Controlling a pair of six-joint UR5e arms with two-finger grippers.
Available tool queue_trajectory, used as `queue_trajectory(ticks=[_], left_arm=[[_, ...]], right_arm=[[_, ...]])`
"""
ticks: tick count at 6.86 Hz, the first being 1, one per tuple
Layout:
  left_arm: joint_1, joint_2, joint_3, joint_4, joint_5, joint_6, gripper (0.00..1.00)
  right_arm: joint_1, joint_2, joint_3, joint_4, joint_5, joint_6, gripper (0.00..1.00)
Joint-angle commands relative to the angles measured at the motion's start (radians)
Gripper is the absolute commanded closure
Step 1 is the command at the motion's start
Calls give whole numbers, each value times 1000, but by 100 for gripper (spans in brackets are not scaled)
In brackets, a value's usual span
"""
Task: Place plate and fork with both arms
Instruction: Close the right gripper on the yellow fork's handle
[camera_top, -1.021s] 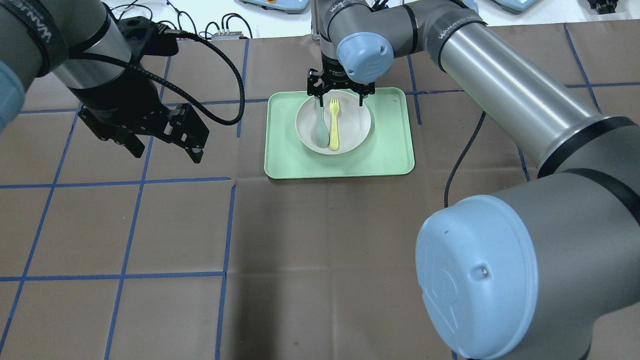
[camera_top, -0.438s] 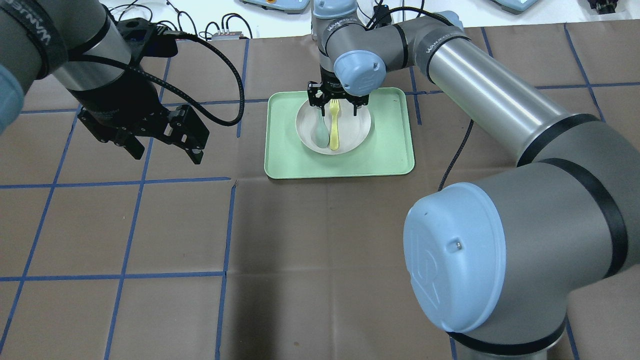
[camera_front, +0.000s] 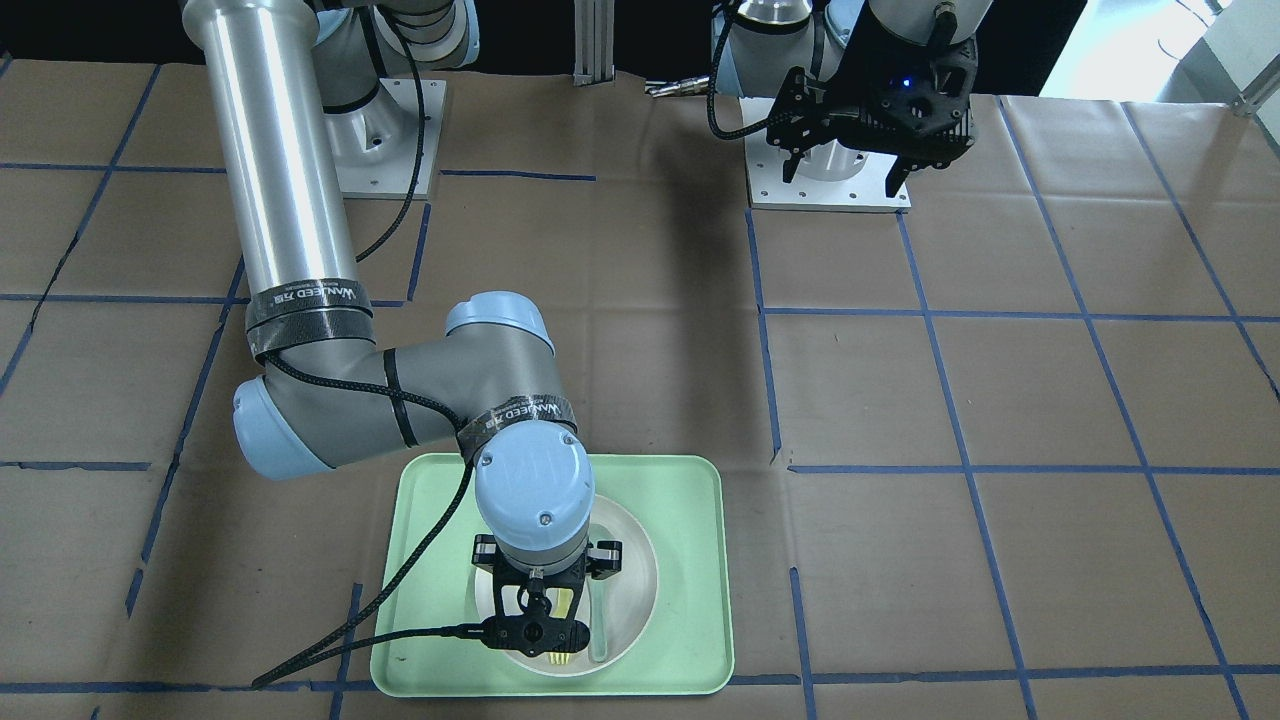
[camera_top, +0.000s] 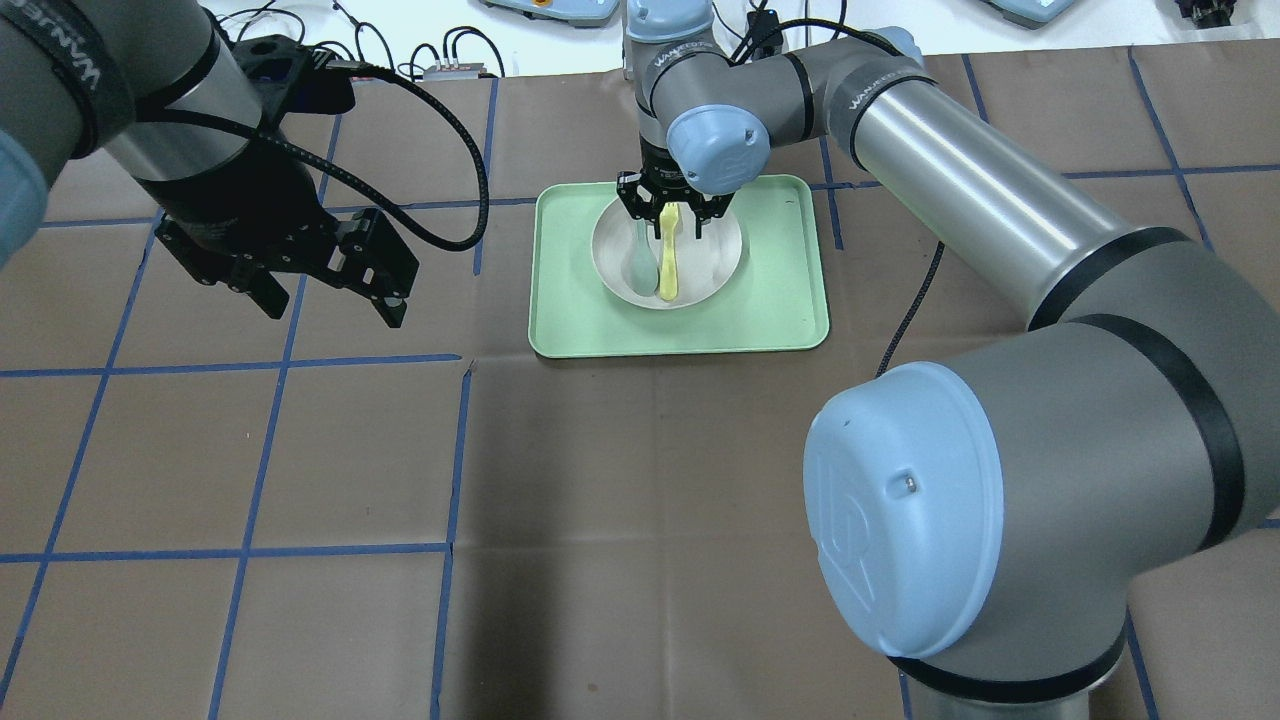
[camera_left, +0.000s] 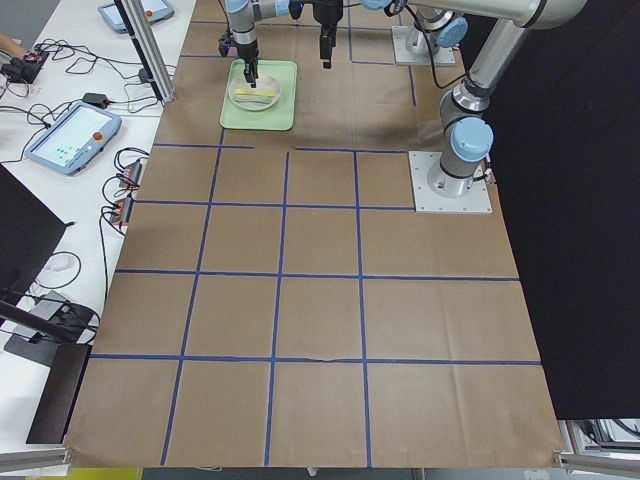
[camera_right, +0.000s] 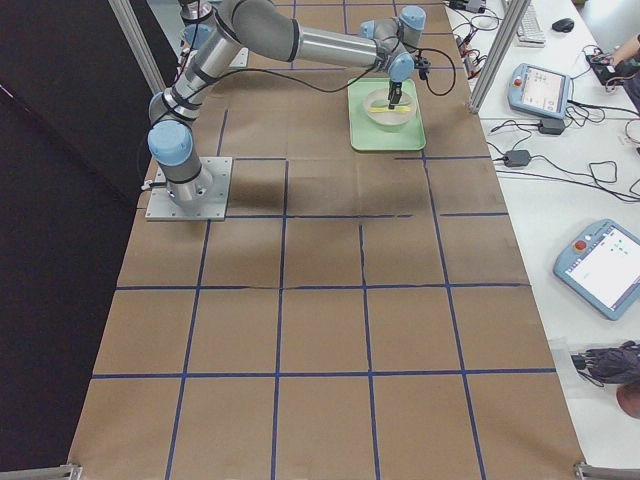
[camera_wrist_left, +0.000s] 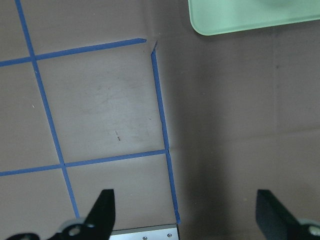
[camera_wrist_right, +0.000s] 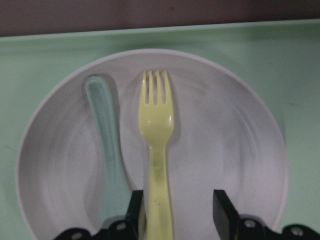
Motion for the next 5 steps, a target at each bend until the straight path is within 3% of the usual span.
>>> queue_trajectory(ticks=[1, 5], left_arm=[[0, 0, 0, 0, 0, 1, 0], [0, 0, 0, 0, 0, 0, 0]], right_arm=[[7, 21, -4, -4, -1, 1, 48], [8, 43, -2, -4, -1, 2, 48]])
